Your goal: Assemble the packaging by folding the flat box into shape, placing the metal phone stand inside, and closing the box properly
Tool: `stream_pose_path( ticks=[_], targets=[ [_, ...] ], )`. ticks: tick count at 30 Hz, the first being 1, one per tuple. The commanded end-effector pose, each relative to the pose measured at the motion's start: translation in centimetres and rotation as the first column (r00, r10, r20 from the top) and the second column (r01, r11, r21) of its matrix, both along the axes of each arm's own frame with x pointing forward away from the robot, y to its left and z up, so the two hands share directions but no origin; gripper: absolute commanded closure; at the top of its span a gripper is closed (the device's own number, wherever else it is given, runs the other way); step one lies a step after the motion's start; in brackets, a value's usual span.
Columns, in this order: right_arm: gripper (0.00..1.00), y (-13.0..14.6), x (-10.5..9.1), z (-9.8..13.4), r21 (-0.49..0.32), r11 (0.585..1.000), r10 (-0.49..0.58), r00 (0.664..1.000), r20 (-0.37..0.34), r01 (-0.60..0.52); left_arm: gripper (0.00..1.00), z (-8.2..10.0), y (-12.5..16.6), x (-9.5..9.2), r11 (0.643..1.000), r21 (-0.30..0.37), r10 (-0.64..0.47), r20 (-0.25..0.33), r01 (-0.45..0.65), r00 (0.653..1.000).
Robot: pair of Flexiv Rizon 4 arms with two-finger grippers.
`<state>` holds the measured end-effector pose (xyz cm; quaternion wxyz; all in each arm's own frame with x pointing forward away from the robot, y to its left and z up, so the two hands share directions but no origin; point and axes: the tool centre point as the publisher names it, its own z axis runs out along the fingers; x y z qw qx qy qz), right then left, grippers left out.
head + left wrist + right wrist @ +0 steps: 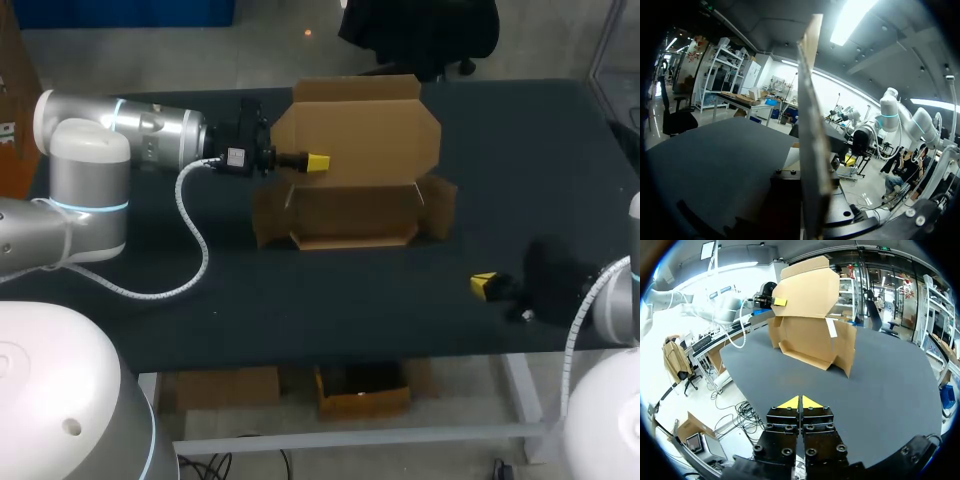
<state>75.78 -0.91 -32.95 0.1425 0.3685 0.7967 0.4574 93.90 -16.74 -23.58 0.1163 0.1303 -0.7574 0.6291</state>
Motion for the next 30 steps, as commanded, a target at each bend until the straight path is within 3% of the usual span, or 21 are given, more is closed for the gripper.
stream_pose_path(
  ticks=[1,30],
  targets=[
    [1.0,-0.6,-0.9,0.6,0.0,1.0,0.016,1.0,0.003,-0.016,1.0,-0.3,0.0,0.0,1.0,0.0,0.0,0.0,0.0,1.0],
    [1.0,1.2,-0.1,-1.5,-0.052,0.998,0.048,0.998,0.045,-0.046,1.0,-0.3,0.0,0.0,1.0,0.0,0.0,0.0,0.0,1.0]
  ],
)
